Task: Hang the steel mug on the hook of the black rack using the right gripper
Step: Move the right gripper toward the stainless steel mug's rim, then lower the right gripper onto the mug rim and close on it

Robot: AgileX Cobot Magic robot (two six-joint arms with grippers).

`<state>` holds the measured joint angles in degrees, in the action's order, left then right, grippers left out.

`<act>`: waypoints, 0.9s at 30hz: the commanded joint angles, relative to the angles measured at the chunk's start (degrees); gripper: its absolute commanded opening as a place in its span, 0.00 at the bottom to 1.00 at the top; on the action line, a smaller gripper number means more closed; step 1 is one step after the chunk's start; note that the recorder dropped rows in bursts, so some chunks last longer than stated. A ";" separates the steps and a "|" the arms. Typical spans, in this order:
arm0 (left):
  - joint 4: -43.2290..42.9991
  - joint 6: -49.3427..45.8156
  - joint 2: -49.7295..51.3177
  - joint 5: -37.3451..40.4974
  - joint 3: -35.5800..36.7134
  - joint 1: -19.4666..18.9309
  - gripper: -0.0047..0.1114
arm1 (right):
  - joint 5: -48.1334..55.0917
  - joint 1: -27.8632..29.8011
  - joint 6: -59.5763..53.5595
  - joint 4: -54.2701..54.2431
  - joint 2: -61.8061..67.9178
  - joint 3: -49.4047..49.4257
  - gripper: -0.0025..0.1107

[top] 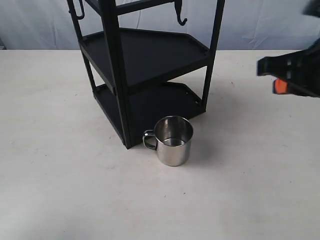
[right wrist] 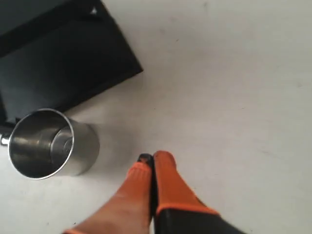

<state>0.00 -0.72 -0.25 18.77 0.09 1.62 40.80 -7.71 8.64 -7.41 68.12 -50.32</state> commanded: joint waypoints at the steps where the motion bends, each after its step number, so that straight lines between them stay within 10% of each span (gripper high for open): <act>1: 0.00 0.21 0.25 -0.73 -0.09 0.35 0.04 | -1.97 -3.69 -9.65 -6.58 10.82 -3.58 0.02; 10: 0.00 0.21 0.25 -0.73 -0.09 0.62 0.04 | -7.72 -8.81 -19.54 -20.06 22.53 -6.05 0.52; 27: 0.00 0.21 0.25 -0.73 -0.09 1.98 0.04 | -16.76 -11.71 -17.76 -20.50 34.39 -6.05 0.49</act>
<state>0.00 -0.72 -0.25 18.77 0.09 3.48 25.53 -19.21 -9.26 -27.66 101.35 -56.03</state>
